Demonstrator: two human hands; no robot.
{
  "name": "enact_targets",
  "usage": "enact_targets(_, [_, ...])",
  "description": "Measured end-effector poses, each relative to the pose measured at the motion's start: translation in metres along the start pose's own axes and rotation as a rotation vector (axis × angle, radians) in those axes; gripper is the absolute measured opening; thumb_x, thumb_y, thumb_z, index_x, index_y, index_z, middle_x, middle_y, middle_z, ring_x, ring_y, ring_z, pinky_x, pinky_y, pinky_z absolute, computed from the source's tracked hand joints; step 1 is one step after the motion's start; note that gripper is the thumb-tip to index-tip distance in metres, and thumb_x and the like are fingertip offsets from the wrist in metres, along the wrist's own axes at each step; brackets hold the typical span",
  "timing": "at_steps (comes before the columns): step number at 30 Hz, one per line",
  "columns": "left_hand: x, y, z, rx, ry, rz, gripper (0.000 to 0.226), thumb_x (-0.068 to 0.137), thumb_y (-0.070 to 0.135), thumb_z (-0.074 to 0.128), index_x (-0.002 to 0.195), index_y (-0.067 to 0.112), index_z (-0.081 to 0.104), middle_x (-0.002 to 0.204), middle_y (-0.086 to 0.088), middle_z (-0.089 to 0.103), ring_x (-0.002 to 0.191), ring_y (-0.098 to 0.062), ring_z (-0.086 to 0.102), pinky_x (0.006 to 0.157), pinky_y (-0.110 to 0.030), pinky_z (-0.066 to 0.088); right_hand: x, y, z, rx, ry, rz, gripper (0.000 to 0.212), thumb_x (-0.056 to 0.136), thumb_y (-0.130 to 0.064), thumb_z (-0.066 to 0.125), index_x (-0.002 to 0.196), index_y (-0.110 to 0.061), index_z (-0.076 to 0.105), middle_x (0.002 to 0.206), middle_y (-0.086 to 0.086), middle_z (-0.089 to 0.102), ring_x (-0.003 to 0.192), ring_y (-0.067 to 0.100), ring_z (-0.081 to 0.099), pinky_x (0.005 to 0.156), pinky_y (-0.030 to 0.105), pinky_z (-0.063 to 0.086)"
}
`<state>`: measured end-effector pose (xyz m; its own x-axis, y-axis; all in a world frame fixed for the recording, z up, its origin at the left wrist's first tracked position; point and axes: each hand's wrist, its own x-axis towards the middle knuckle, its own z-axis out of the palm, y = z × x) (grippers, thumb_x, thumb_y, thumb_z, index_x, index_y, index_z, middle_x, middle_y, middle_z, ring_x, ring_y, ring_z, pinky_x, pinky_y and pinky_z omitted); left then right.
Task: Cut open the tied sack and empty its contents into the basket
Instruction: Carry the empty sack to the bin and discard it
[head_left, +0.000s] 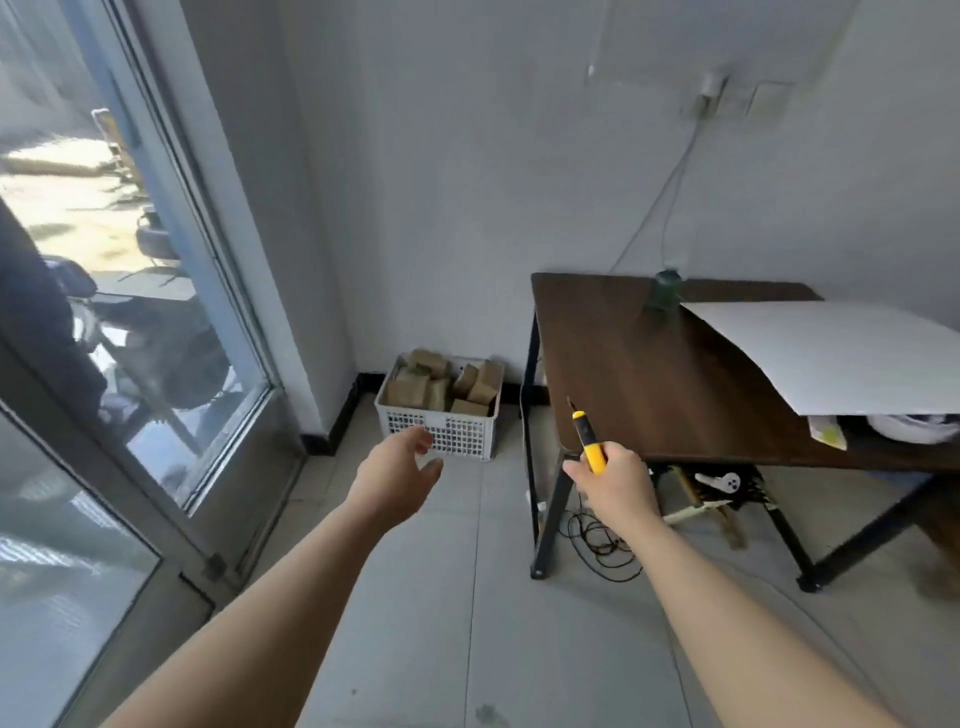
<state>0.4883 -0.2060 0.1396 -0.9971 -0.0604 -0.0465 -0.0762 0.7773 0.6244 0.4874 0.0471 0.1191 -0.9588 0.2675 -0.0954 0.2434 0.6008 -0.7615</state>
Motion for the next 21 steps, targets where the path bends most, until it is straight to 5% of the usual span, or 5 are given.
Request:
enact_targets(15, [0.254, 0.061, 0.087, 0.037, -0.184, 0.113, 0.038, 0.091, 0.026, 0.060, 0.126, 0.016, 0.056, 0.124, -0.004, 0.063, 0.115, -0.020, 0.058, 0.095, -0.032, 0.045, 0.239, 0.025, 0.006, -0.070, 0.078, 0.118, 0.027, 0.083, -0.044, 0.066, 0.085, -0.019, 0.057, 0.078, 0.004, 0.066, 0.070, 0.021, 0.067, 0.066, 0.042, 0.060])
enact_targets(21, [0.349, 0.076, 0.126, 0.031, -0.237, 0.050, 0.038, 0.091, 0.026, 0.060, 0.126, 0.014, 0.055, 0.125, -0.004, 0.062, 0.116, -0.021, 0.058, 0.094, -0.032, 0.045, 0.340, 0.031, 0.014, -0.135, 0.023, 0.135, 0.029, 0.086, -0.042, 0.065, 0.097, -0.016, 0.057, 0.085, 0.001, 0.059, 0.064, 0.010, 0.053, 0.049, 0.021, 0.034])
